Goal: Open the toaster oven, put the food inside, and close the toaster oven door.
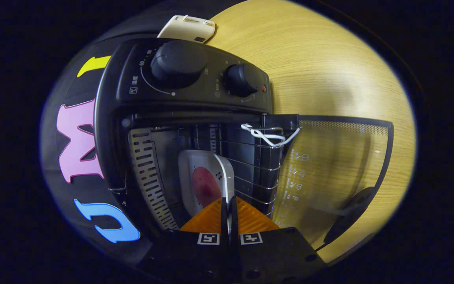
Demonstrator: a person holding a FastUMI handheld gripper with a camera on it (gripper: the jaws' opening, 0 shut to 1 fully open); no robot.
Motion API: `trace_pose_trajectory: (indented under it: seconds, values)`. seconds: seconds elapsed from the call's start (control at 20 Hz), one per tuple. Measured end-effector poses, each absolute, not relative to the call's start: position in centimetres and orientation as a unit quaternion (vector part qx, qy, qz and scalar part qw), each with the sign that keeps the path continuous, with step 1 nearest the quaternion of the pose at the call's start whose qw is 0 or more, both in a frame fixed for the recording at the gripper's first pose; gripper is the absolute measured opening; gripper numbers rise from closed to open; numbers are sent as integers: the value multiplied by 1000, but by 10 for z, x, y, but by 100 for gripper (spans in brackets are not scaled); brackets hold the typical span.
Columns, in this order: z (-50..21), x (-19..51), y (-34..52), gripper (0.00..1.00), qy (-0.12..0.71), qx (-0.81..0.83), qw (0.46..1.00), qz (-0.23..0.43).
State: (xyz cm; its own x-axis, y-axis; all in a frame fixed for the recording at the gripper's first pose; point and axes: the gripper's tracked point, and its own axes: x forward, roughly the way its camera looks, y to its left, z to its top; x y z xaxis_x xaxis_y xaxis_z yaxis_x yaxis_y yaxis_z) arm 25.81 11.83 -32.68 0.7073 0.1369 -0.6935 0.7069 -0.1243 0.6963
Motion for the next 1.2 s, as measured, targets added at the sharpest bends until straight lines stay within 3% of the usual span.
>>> trace_pose_trajectory:
  seconds: [0.15, 0.3, 0.35, 0.45, 0.5, 0.55, 0.6, 0.75, 0.9, 1.0, 1.1, 1.2]
  values:
    - [-328, 263, 118, 5, 287, 711, 588, -257]
    - [-329, 259, 130, 12, 303, 715, 580, -249]
    - [-326, 255, 132, 19, 308, 712, 581, -245]
    - [-317, 247, 134, 20, 315, 705, 589, -238]
    - [-310, 245, 137, 21, 313, 706, 592, -228]
    - [-302, 239, 138, 31, 318, 705, 596, -217]
    - [-294, 231, 139, 34, 324, 700, 604, -201]
    - [-259, 209, 131, 34, 316, 675, 648, -154]
    - [-234, 182, 123, 86, 312, 626, 707, -107]
    - [-223, 163, 117, 88, 313, 591, 739, -84]
    - [-220, 139, 117, 98, 321, 538, 778, -55]
    - [-229, 116, 117, 98, 336, 450, 827, -24]
